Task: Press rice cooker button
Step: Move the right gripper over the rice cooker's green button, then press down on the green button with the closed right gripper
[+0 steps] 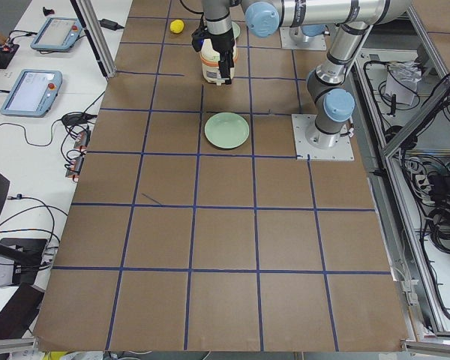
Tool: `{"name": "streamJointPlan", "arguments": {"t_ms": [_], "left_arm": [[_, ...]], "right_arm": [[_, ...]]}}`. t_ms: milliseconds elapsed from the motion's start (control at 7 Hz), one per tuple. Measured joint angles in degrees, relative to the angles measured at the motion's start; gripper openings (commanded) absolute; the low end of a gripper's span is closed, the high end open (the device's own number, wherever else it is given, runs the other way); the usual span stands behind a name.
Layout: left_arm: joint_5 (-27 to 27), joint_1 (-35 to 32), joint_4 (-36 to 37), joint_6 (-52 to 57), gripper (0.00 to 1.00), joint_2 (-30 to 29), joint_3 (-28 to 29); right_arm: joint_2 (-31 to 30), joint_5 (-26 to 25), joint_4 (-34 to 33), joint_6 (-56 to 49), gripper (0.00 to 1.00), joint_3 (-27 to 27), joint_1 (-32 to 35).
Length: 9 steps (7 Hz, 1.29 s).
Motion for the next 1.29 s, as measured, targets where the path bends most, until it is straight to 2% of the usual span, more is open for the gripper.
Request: {"name": "streamJointPlan", "arguments": {"t_ms": [143, 429, 571, 857, 1286], "left_arm": [[0.0, 0.0, 0.0, 0.0, 1.00, 0.0, 0.0], [0.0, 0.0, 0.0, 0.0, 1.00, 0.0, 0.0], [0.0, 0.0, 0.0, 0.0, 1.00, 0.0, 0.0], [0.0, 0.0, 0.0, 0.0, 1.00, 0.0, 0.0], [0.0, 0.0, 0.0, 0.0, 1.00, 0.0, 0.0]], "right_arm": [[0.2, 1.2, -0.8, 0.9, 0.49, 1.2, 2.3], [0.4, 3.3, -6.8, 4.4, 0.24, 6.8, 5.5], [1.0, 4.3, -9.3, 6.0, 0.19, 8.9, 6.8], [4.0, 6.8, -13.2, 8.7, 0.18, 10.1, 8.4], [6.8, 7.8, -16.5, 10.0, 0.18, 9.8, 9.7]]}}
